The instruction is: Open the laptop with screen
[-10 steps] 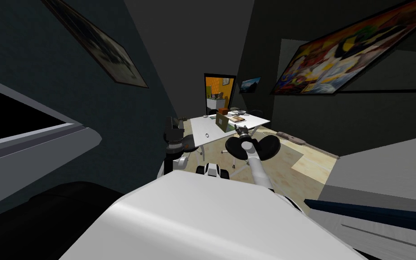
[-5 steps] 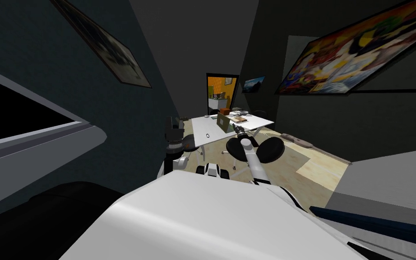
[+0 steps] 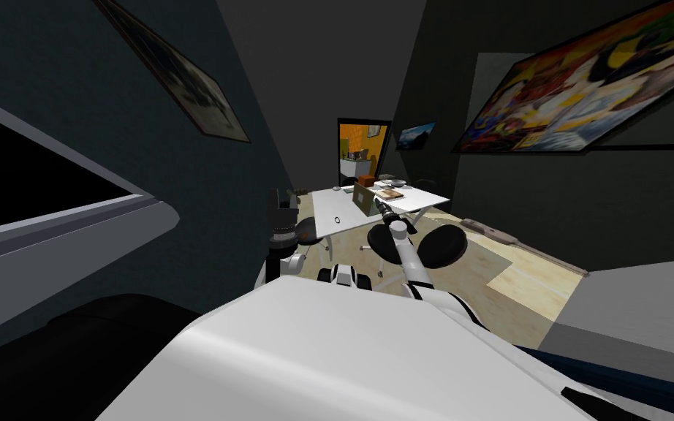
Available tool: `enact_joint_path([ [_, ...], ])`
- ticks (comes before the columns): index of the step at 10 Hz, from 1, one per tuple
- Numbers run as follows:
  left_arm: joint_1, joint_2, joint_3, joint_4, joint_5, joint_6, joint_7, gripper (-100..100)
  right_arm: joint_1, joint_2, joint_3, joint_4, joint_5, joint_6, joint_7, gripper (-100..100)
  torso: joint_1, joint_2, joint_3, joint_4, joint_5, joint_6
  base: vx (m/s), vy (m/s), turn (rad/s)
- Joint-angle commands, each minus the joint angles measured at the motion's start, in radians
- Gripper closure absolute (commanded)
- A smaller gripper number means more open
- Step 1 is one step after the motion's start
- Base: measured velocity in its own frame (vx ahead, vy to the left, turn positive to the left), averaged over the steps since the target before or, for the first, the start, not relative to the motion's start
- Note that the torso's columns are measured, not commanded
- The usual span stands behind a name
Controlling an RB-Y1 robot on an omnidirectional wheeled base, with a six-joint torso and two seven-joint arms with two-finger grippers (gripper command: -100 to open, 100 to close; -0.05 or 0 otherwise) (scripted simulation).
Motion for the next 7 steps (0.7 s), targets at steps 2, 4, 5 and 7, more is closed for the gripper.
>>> enact_joint_path([
  [2, 0.0, 0.0, 0.0, 0.0, 0.0, 0.0, 0.0, 0, -0.065, -0.012, -0.007, 0.084, -0.087, 0.047, -0.088, -100, 0.0, 0.0, 0.0, 0.0, 0.0, 0.0, 0.016, -0.021, 0.044],
  [4, 0.0, 0.0, 0.0, 0.0, 0.0, 0.0, 0.0, 0, -0.104, -0.022, -0.013, 0.133, -0.139, 0.076, -0.14, -100, 0.0, 0.0, 0.0, 0.0, 0.0, 0.0, 0.013, -0.02, 0.072],
  [5, 0.0, 0.0, 0.0, 0.0, 0.0, 0.0, 0.0, 0, -0.121, -0.027, -0.015, 0.154, -0.161, 0.089, -0.161, -100, 0.0, 0.0, 0.0, 0.0, 0.0, 0.0, 0.013, -0.023, 0.063],
  [7, 0.0, 0.0, 0.0, 0.0, 0.0, 0.0, 0.0, 0, -0.146, -0.035, -0.019, 0.185, -0.195, 0.107, -0.195, -100, 0.0, 0.0, 0.0, 0.0, 0.0, 0.0, 0.011, -0.019, 0.049],
])
